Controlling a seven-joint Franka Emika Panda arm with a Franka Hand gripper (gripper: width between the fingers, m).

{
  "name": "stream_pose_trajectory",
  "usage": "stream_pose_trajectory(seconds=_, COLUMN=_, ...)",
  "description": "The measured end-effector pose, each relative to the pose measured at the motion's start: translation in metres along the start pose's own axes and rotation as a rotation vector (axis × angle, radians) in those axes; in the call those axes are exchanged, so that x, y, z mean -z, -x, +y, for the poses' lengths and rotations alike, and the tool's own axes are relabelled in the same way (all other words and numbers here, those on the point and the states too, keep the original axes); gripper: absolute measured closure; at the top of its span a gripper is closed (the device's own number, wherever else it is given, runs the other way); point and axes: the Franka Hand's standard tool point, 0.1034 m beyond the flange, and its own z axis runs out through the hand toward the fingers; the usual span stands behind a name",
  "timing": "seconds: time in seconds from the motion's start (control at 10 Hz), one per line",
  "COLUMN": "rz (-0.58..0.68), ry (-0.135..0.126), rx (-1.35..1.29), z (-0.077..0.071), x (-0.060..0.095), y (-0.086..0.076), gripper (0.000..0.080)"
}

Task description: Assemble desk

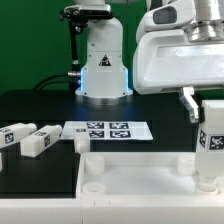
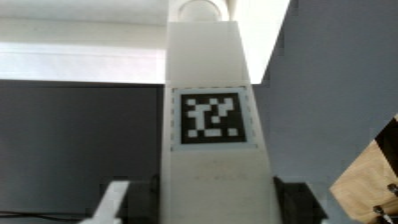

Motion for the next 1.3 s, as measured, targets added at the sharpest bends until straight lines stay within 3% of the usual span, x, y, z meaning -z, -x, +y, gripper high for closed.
stream_pose_trajectory(seconds=0.3, rz=-0.010, ry=0.003, rx=0.001, z=0.001, x=-0.007, y=0.007, gripper=0.0514)
stream_pose_trajectory(seconds=0.8, rz=0.032, ry=0.010, rx=0.005, z=0.001, x=-0.009, y=0.004, gripper=0.0514)
stream_pose_trajectory(seconds=1.1, rz=0.032, ry=0.010, rx=0.005, z=0.001, x=-0.009, y=0.004, gripper=0.0190)
stream_pose_trajectory(seconds=1.2, rz=-0.011, ry=0.005, rx=0.000, z=0.003, x=-0.010, y=0.006, gripper=0.0190)
stream_pose_trajectory(seconds=1.3, rz=-0.065, ry=-0.007, rx=-0.012, z=0.005, x=-0.004, y=-0.004, gripper=0.0157)
